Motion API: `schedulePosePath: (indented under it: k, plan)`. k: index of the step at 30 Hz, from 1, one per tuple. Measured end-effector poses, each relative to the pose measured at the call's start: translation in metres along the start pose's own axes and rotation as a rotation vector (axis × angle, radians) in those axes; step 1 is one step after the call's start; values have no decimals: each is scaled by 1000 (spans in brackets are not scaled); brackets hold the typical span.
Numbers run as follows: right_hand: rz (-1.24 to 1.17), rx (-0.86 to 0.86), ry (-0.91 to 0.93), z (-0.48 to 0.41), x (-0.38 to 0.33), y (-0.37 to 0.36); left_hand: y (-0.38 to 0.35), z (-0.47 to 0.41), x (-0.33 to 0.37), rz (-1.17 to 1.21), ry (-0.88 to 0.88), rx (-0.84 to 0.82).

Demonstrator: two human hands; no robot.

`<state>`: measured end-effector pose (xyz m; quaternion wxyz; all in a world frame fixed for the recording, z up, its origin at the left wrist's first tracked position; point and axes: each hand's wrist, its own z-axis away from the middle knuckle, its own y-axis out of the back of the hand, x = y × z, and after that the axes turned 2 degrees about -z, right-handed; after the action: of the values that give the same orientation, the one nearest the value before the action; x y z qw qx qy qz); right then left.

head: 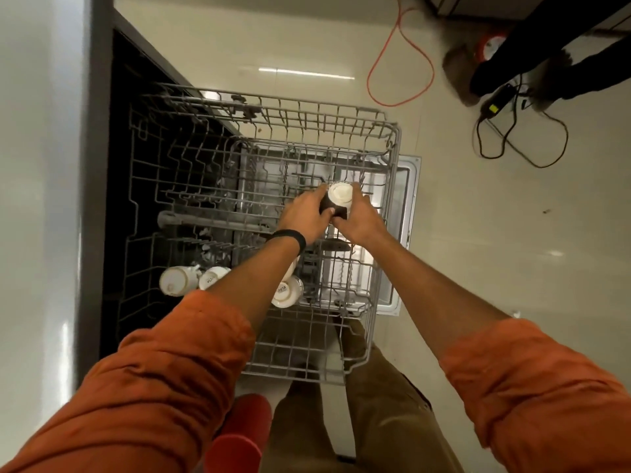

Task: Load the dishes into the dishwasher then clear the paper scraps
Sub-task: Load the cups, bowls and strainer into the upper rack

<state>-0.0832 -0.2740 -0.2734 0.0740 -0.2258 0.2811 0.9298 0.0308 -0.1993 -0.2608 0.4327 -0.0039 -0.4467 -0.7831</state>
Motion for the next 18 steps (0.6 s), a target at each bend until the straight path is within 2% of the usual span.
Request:
schedulePosePath:
  k: [10,18]
  plan:
    - [65,121,236,98,-48,-6,56,100,-4,-13,-75,135]
    - [144,197,470,224,-100,-24,102,239,-31,-1,-115,362]
